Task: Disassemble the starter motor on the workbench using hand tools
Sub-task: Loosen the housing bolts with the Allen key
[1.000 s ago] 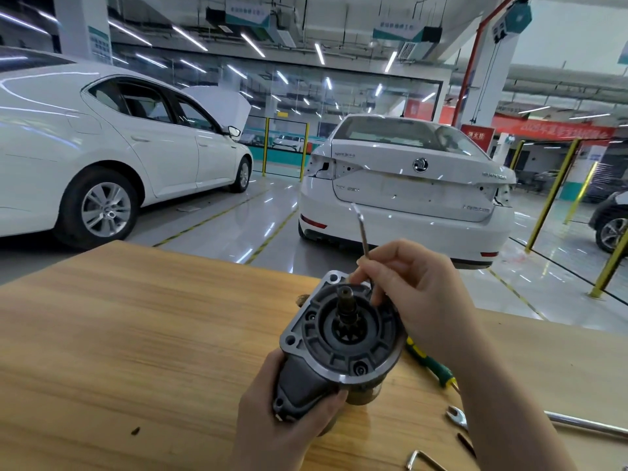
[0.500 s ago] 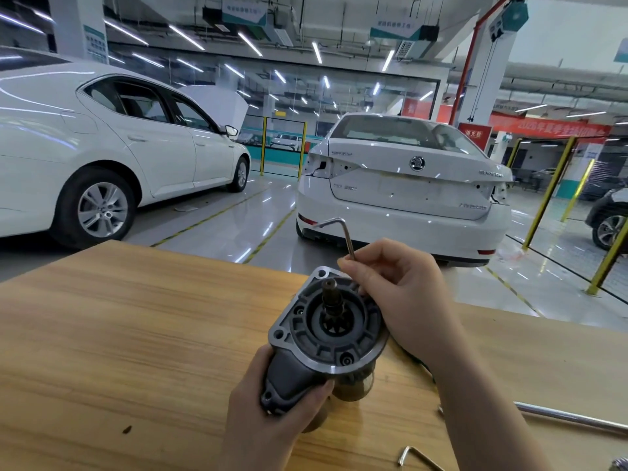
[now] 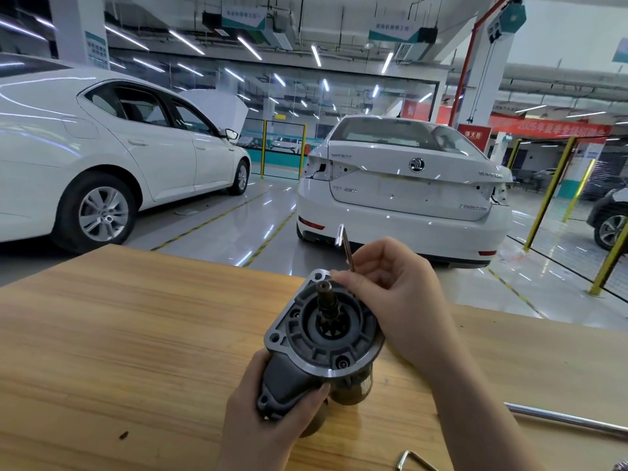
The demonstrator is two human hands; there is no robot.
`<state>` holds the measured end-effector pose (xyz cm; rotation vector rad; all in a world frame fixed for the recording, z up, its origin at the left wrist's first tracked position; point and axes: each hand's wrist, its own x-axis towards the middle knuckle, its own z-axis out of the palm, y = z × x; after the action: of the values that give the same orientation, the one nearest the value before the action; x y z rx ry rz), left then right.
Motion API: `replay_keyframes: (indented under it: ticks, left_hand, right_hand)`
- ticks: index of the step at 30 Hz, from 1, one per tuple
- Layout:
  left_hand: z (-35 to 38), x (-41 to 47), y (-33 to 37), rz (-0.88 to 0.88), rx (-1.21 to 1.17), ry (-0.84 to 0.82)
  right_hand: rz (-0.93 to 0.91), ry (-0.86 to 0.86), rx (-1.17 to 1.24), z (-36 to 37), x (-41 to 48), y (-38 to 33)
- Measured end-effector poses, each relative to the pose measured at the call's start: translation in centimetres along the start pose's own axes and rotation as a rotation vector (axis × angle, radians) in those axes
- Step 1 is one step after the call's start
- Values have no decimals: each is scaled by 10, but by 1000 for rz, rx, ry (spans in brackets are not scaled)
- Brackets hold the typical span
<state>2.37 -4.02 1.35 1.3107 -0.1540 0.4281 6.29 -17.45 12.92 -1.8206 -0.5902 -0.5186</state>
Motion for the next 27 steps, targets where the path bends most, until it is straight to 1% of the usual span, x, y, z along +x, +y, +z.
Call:
replay_keyframes:
  ticks: [2, 6, 10, 13, 20, 22, 27]
  left_hand:
    - [-1, 0, -1, -3, -1, -2]
    - [-2, 0, -2, 13, 26, -26]
    - [-2, -1, -3, 19, 54, -45]
    - [-3, -1, -2, 18, 55, -40]
    - [-2, -2, -1, 10, 58, -31]
    - [-2, -2, 0, 12, 60, -35]
    - [-2, -3, 1, 23, 63, -44]
  right_hand:
    - [6, 13, 6, 0, 0, 0]
    - [-10, -73, -31, -2, -1, -2]
    - [-25, -110, -32, -4, -1, -3]
    - [-15, -100, 21, -5, -1, -4]
    - [23, 8, 3, 0, -2, -4]
    - [28, -6, 13, -3, -2, -4]
    - [-37, -84, -35, -7, -1, -2]
